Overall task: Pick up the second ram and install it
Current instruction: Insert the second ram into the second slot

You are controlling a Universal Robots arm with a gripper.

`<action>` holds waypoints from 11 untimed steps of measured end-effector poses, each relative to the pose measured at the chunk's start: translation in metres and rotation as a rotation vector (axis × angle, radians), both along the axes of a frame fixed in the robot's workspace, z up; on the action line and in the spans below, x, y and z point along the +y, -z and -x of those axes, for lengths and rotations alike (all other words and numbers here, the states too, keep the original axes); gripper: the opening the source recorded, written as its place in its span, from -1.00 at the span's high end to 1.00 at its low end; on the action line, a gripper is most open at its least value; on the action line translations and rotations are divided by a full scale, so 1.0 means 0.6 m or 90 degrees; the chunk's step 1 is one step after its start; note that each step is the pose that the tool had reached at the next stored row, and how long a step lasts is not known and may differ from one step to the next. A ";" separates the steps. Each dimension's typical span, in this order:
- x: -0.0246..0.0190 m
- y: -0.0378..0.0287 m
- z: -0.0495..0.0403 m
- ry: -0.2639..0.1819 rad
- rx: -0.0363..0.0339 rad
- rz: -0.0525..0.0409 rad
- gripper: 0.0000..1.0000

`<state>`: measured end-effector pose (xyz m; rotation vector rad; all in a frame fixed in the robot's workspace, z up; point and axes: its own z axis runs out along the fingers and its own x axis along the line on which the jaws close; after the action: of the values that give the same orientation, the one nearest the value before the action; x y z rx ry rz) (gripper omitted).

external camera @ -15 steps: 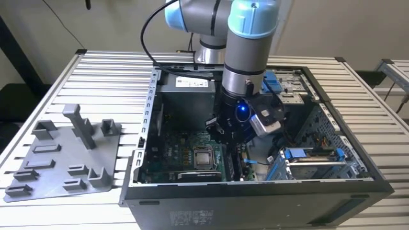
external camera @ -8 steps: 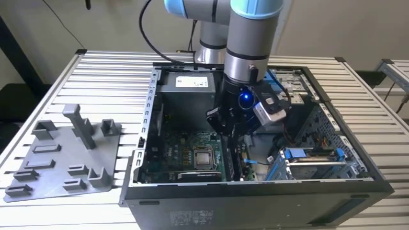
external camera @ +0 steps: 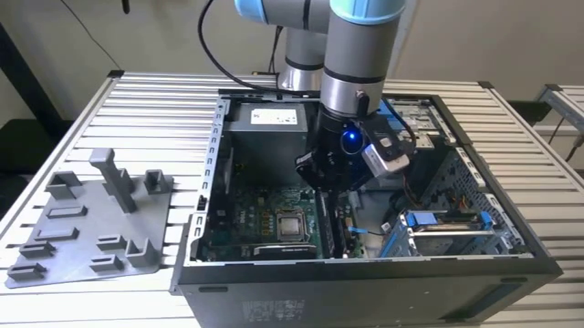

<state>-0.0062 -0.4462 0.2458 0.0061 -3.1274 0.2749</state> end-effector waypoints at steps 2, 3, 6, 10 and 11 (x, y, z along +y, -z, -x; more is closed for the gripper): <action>-0.0011 0.000 0.000 0.000 0.0004 -0.0043 0.79; -0.0013 0.000 0.000 0.000 0.0009 -0.0156 0.79; -0.0019 0.000 0.000 0.000 0.0012 -0.0510 0.79; -0.0049 0.000 0.000 0.000 0.0012 -0.0879 0.79; -0.0051 0.000 0.000 -0.003 0.0012 -0.0881 0.79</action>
<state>-0.0062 -0.4493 0.2458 0.0127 -3.1376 0.0579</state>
